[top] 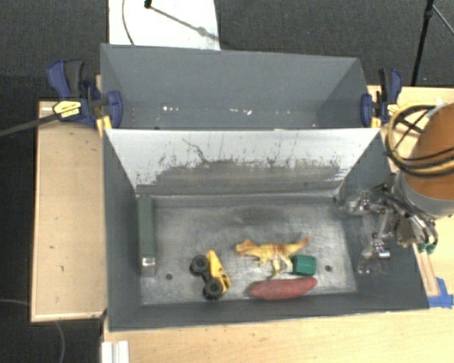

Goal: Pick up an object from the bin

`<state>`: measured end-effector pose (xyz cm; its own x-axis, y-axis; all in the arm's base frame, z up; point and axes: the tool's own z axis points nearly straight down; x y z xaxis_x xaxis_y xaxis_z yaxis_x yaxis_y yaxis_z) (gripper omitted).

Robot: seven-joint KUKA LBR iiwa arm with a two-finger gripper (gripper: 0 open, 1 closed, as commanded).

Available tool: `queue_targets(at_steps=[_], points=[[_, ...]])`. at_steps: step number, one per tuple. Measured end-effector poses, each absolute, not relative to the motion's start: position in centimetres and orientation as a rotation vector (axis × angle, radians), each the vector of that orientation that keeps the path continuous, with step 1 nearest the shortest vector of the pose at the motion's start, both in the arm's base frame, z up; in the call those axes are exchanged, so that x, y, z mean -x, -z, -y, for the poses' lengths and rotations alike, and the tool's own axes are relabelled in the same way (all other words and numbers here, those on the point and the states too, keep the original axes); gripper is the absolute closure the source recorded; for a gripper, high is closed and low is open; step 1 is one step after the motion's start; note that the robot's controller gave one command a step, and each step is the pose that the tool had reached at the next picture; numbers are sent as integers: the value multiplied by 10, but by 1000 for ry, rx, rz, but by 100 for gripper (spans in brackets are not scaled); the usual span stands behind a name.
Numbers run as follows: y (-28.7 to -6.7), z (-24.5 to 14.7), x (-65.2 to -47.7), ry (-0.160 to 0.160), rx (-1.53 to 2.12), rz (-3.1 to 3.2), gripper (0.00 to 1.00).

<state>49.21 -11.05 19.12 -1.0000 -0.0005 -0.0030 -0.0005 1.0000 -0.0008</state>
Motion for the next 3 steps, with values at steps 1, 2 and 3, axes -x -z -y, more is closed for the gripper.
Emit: queue_targets(at_steps=[1,2,3], points=[[-144,71,-495,2,163,-3131,0],[-141,5,-497,0,63,-3138,0],[-135,-17,-504,-1,407,-3109,0]])
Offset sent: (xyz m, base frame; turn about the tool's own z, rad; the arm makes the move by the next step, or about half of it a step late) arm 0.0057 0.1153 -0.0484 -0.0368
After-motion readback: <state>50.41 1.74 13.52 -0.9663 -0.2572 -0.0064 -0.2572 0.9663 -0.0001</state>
